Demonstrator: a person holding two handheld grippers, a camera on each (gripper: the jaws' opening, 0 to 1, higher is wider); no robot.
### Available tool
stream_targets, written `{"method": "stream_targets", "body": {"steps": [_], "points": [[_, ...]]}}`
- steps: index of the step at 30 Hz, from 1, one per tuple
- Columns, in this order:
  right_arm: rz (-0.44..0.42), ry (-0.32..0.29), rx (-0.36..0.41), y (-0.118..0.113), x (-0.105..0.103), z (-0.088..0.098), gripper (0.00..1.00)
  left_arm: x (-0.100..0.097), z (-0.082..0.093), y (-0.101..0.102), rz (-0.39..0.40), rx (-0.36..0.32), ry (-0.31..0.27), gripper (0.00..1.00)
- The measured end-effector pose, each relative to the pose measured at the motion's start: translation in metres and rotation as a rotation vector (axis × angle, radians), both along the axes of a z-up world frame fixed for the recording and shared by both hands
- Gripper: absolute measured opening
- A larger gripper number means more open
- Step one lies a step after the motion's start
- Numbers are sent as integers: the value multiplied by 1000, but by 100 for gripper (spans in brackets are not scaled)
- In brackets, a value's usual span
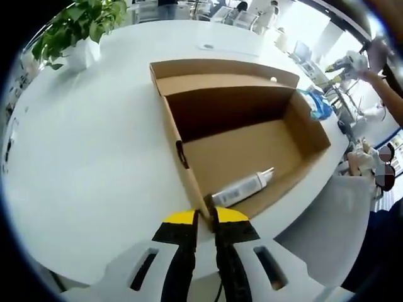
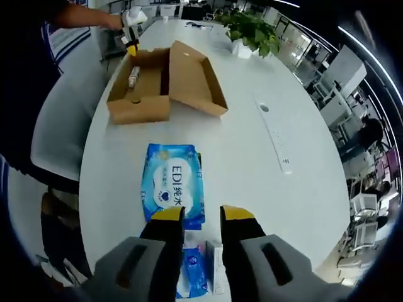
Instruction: Operate the shoe box by opening the lid, removing the specified soft item, and placing it in the target area until the item is outside and the box remains undamaged.
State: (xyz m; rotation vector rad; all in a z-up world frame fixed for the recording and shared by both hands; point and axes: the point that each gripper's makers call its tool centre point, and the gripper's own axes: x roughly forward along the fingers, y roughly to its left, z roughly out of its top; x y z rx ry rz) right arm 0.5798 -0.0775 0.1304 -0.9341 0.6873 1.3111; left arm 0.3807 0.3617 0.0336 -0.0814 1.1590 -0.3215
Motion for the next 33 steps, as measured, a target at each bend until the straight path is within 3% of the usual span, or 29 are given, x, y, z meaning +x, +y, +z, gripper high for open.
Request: {"method": "stream_targets", "body": {"steps": [5, 8, 14, 21, 33], "points": [[41, -3, 44, 50, -29, 8, 19, -1, 1, 0, -9, -5, -4, 7], [72, 20, 109, 95, -56, 10, 19, -1, 2, -1, -14, -9, -8, 7], [158, 77, 124, 159, -105, -10, 18, -2, 3, -1, -10, -20, -14, 7], [199, 121, 129, 199, -125, -31, 18, -2, 3, 0, -7, -33, -30, 8], [193, 148, 141, 230, -137, -43, 17, 2, 4, 2, -48, -24, -55, 9]]}}
